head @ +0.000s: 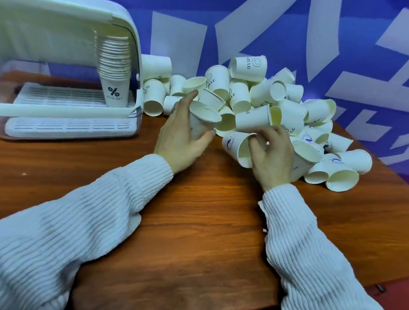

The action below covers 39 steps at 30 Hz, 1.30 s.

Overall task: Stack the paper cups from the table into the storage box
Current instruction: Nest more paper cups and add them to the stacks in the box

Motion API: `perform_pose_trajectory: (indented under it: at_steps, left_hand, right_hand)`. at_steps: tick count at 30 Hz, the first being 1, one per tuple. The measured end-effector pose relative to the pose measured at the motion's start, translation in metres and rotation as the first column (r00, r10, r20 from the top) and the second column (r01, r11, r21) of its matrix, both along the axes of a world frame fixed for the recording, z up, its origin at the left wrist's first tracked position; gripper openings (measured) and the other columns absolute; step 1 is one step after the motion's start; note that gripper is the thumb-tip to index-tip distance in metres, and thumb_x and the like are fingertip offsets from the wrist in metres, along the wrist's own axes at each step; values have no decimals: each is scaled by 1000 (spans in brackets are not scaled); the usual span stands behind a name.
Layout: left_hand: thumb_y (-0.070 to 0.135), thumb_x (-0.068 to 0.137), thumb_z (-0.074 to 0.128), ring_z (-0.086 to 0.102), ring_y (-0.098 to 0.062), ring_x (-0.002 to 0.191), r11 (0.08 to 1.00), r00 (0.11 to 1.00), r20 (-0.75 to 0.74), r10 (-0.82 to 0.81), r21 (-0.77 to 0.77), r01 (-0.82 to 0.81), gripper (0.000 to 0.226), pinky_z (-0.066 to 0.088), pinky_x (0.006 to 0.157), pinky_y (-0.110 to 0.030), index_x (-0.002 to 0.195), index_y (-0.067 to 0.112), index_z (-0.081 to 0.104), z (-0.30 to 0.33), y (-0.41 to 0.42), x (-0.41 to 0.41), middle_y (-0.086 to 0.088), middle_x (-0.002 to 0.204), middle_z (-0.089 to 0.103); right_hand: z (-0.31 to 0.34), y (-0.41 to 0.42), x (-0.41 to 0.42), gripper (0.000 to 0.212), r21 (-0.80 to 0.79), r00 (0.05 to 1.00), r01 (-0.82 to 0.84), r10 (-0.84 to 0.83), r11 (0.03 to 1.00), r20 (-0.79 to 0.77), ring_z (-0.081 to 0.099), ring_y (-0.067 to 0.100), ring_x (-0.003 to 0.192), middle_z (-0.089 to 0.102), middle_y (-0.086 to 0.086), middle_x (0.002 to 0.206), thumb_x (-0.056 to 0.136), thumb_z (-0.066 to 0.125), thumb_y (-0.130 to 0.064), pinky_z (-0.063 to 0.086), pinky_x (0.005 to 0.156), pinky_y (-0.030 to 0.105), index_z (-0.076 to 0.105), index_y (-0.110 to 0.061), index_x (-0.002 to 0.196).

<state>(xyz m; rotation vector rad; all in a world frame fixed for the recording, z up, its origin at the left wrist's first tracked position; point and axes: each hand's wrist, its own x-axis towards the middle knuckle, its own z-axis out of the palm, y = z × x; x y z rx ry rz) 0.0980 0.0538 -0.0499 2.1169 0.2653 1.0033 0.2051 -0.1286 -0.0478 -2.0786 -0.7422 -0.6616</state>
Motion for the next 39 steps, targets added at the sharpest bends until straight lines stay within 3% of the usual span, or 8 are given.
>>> perform_pose_trajectory:
  at_steps: [6,8,13,16,20,28,33,39]
  left_hand:
    - [26,83,78,43,-16,140,997,981,193,22,-82,-6,85,28,111,-9,153,12,32,24,16,-17,-5,153,44]
    - [26,82,75,42,-18,140,994,965,257,53,-109,-25,85,32,116,-19,153,10,30,38,34,-28,-7,153,42]
    - [17,83,69,44,1,132,959,909,351,225,-244,-144,77,34,110,-13,149,14,30,70,84,-64,8,143,44]
    - [23,81,66,42,-12,138,921,881,324,345,-297,-251,82,35,117,-27,154,17,27,77,112,-82,-1,150,42]
    - [31,77,65,52,-16,122,837,820,265,507,-379,-395,79,45,109,-41,149,32,33,77,138,-93,3,132,47]
    - [35,80,79,45,-14,132,900,896,157,416,-214,-381,87,34,100,-12,152,26,31,56,158,-85,10,140,47]
    - [37,78,84,50,-15,131,898,898,69,434,-103,-427,85,41,111,-33,149,23,39,53,165,-80,5,144,52]
    - [40,82,82,47,-17,134,940,933,-121,340,4,-342,79,36,113,-30,148,21,44,63,164,-60,-2,145,50]
  right_hand:
    - [18,26,-27,17,226,989,-72,98,971,-109,62,6,81,71,-10,83,98,63,-26,47,74,21,77,-19,92]
    - [29,42,-33,20,283,977,-140,179,949,-118,63,5,77,72,-7,80,100,62,-26,46,70,20,76,-16,90]
    - [62,115,-39,25,320,935,-244,310,915,-173,63,18,71,69,-9,71,96,59,-36,56,73,46,76,-22,85]
    - [76,161,-50,17,295,920,-276,340,915,-196,63,18,68,63,-9,63,89,58,-31,57,76,46,72,-27,97]
    - [77,203,-61,22,151,910,-321,349,935,-223,62,22,69,61,-5,63,82,58,-22,54,72,43,60,-28,103]
    - [44,248,-59,25,-316,964,-262,230,912,-136,66,34,103,75,4,106,91,54,-33,53,79,42,68,-28,110]
    - [47,241,-46,28,-232,958,-266,230,936,-168,66,28,98,76,0,102,96,52,-44,48,74,36,72,-30,110]
    - [73,219,-16,27,13,952,-229,227,973,-205,67,24,85,72,-4,82,92,53,-42,54,77,39,74,-26,100]
